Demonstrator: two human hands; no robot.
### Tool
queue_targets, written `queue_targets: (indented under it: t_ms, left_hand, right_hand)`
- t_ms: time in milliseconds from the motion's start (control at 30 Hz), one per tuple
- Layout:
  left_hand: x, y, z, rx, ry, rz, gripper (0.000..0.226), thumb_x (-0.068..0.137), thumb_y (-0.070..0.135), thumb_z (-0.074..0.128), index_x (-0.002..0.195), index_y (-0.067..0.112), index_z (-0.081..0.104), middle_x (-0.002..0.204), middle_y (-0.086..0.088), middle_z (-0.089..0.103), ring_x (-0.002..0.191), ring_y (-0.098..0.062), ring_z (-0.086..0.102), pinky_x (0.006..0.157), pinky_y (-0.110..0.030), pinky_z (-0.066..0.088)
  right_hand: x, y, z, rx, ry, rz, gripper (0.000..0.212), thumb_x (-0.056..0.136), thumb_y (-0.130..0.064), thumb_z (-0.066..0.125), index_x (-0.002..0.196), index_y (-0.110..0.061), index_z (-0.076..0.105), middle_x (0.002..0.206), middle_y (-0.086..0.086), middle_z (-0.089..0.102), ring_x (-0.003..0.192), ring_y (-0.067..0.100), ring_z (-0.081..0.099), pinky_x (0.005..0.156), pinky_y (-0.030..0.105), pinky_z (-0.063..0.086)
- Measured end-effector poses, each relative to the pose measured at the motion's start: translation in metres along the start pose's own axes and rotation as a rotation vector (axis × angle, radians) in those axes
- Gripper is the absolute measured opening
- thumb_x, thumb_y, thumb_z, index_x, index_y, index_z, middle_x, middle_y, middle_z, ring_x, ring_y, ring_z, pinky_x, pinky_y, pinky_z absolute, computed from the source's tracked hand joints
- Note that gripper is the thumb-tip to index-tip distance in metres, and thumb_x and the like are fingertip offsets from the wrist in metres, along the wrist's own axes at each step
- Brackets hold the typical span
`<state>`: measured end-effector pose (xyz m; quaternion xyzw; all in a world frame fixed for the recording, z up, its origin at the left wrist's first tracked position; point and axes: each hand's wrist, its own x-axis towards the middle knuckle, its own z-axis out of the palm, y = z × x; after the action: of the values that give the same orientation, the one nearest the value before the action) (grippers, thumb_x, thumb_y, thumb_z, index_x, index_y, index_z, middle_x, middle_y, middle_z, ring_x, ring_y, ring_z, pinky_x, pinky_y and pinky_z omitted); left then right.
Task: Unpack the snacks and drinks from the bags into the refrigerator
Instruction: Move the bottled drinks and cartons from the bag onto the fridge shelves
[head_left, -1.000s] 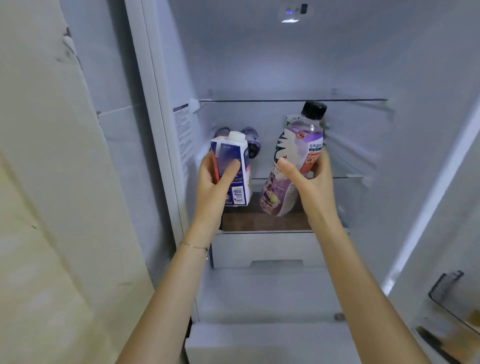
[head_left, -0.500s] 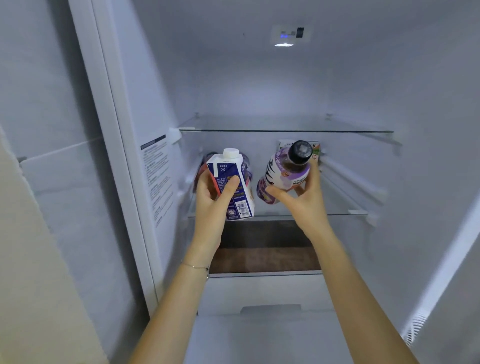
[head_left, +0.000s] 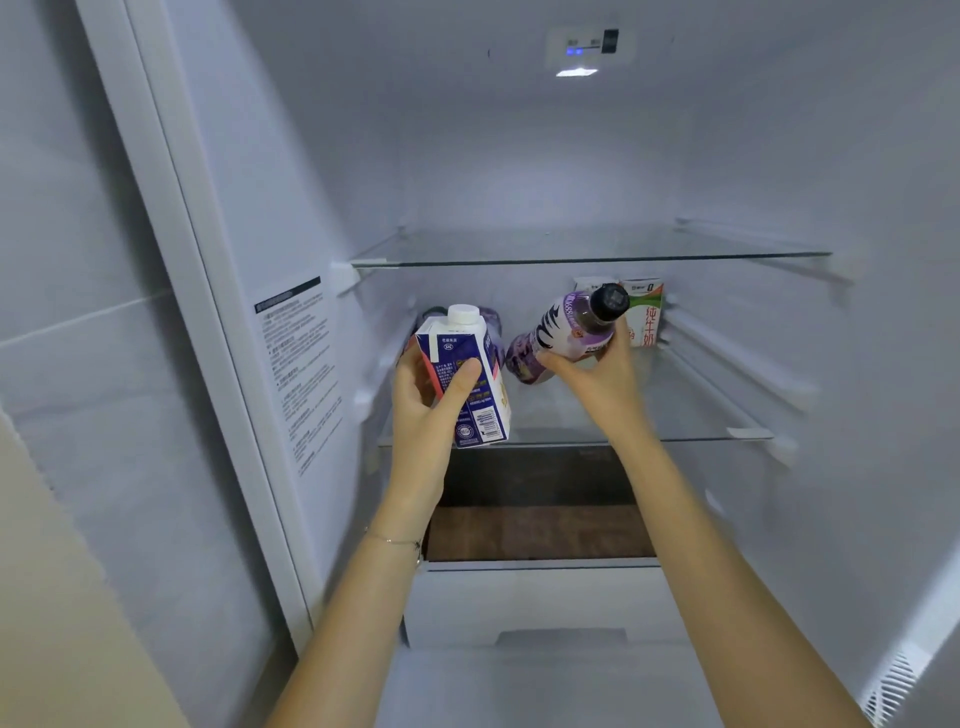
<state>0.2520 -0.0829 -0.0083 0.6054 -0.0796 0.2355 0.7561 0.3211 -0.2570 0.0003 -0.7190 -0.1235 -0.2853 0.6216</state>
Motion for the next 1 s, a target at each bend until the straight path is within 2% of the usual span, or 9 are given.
queue_targets:
  t_ms: [67, 167, 233, 300, 367, 467, 533, 733, 1000]
  left_hand:
    - [0.002, -0.001, 0.001, -0.001, 0.007, 0.005, 0.072, 0.071, 0.038, 0.071, 0.135, 0.018, 0.047, 0.121, 0.004, 0.065, 0.106, -0.01, 0.066, 0.085, -0.026, 0.056]
    - [0.004, -0.002, 0.001, 0.006, 0.016, 0.01, 0.073, 0.069, 0.039, 0.072, 0.135, 0.018, 0.047, 0.12, 0.004, 0.066, 0.105, -0.01, 0.066, 0.085, -0.026, 0.056]
    - [0.004, -0.005, 0.001, 0.026, 0.007, 0.014, 0.074, 0.069, 0.039, 0.072, 0.136, 0.018, 0.047, 0.122, 0.003, 0.065, 0.106, -0.011, 0.066, 0.085, -0.027, 0.057]
    - [0.003, -0.008, 0.0, 0.059, -0.007, 0.015, 0.073, 0.07, 0.039, 0.072, 0.135, 0.018, 0.047, 0.123, 0.002, 0.064, 0.106, -0.013, 0.066, 0.085, -0.028, 0.057]
    - [0.002, -0.01, 0.0, 0.085, -0.013, 0.02, 0.073, 0.07, 0.039, 0.072, 0.136, 0.019, 0.047, 0.124, 0.001, 0.064, 0.106, -0.014, 0.066, 0.084, -0.028, 0.057]
    - [0.002, -0.011, -0.001, 0.111, 0.008, 0.03, 0.073, 0.071, 0.036, 0.072, 0.137, 0.016, 0.046, 0.125, -0.001, 0.063, 0.106, -0.015, 0.066, 0.081, -0.024, 0.057]
    - [0.003, -0.009, -0.001, 0.11, 0.03, 0.034, 0.074, 0.071, 0.035, 0.072, 0.137, 0.016, 0.045, 0.125, 0.0, 0.063, 0.106, -0.014, 0.066, 0.079, -0.021, 0.056]
    - [0.005, -0.004, -0.001, 0.136, 0.041, 0.037, 0.076, 0.067, 0.038, 0.074, 0.136, 0.021, 0.046, 0.12, 0.007, 0.064, 0.105, -0.01, 0.065, 0.081, -0.023, 0.055]
    - [0.002, -0.001, -0.006, 0.138, 0.053, 0.051, 0.07, 0.068, 0.038, 0.073, 0.132, 0.024, 0.048, 0.123, 0.003, 0.064, 0.105, -0.013, 0.066, 0.084, -0.028, 0.057]
  right_hand:
    - [0.002, 0.004, -0.001, -0.013, 0.008, 0.004, 0.075, 0.07, -0.018, 0.085, 0.129, -0.021, 0.038, 0.123, -0.006, 0.055, 0.113, 0.008, 0.055, 0.096, 0.017, 0.047]
    - [0.001, 0.007, -0.002, 0.003, -0.001, 0.017, 0.098, 0.068, -0.034, 0.085, 0.143, -0.023, 0.023, 0.138, 0.001, 0.048, 0.126, 0.015, 0.05, 0.103, 0.047, 0.047]
    - [-0.003, 0.007, 0.001, 0.006, -0.013, 0.011, 0.097, 0.073, -0.036, 0.081, 0.146, -0.022, 0.019, 0.142, 0.004, 0.044, 0.13, 0.018, 0.047, 0.106, 0.05, 0.044]
    - [-0.007, 0.006, 0.002, 0.077, -0.04, 0.024, 0.093, 0.075, -0.053, 0.075, 0.144, -0.025, 0.02, 0.144, 0.003, 0.042, 0.132, 0.021, 0.046, 0.105, 0.052, 0.044]
    - [-0.008, 0.006, 0.003, 0.11, -0.089, 0.023, 0.08, 0.08, -0.054, 0.068, 0.14, -0.025, 0.025, 0.141, -0.001, 0.041, 0.127, 0.018, 0.048, 0.101, 0.049, 0.048]
    - [-0.009, 0.01, 0.009, 0.012, -0.182, -0.027, 0.067, 0.087, -0.035, 0.066, 0.14, -0.022, 0.028, 0.134, -0.001, 0.037, 0.121, 0.01, 0.045, 0.098, 0.024, 0.048]
    - [-0.007, 0.011, 0.013, -0.094, -0.226, -0.066, 0.067, 0.085, -0.036, 0.067, 0.14, -0.023, 0.03, 0.136, 0.0, 0.036, 0.119, 0.006, 0.043, 0.098, 0.016, 0.042]
    - [0.009, 0.011, 0.017, -0.343, -0.206, -0.183, 0.075, 0.076, -0.044, 0.076, 0.141, -0.022, 0.043, 0.131, -0.001, 0.04, 0.12, 0.008, 0.039, 0.101, 0.026, 0.039]
    - [0.021, 0.016, 0.006, -0.462, -0.341, -0.2, 0.065, 0.074, -0.025, 0.081, 0.132, -0.023, 0.051, 0.13, 0.0, 0.055, 0.113, 0.006, 0.047, 0.102, 0.031, 0.044]
